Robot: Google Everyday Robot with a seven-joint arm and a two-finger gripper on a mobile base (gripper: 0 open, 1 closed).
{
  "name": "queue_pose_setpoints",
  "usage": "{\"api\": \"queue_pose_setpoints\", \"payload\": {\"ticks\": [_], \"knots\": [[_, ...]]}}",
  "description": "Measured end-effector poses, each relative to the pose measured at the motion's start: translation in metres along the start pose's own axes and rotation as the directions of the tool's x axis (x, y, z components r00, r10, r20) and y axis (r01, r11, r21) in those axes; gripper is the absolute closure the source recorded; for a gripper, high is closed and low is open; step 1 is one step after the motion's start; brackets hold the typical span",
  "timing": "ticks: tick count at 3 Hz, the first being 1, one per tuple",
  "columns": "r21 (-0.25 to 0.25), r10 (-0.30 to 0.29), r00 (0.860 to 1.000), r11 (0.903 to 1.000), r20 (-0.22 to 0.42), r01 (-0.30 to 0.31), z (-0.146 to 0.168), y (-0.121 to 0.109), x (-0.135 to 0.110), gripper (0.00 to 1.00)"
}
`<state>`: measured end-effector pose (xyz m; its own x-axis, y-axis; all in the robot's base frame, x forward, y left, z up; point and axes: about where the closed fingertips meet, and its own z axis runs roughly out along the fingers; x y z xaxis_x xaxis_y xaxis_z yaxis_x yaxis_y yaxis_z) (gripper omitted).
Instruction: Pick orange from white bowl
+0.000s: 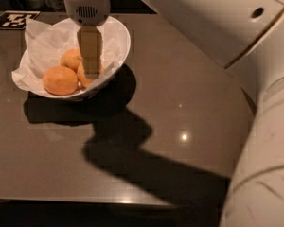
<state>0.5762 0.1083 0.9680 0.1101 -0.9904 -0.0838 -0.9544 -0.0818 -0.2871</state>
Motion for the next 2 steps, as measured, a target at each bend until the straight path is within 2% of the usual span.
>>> {"api": "queue_pose_setpoints", "payload": {"ticks": [1, 2], "knots": [[-0.044, 0.012, 0.999, 0.9990, 0.034, -0.010, 0.014, -0.006, -0.006, 0.03], [-0.081, 0.012, 0.999, 0.9967, 0.044, -0.009, 0.025, -0.009, -0.013, 0.10]]}}
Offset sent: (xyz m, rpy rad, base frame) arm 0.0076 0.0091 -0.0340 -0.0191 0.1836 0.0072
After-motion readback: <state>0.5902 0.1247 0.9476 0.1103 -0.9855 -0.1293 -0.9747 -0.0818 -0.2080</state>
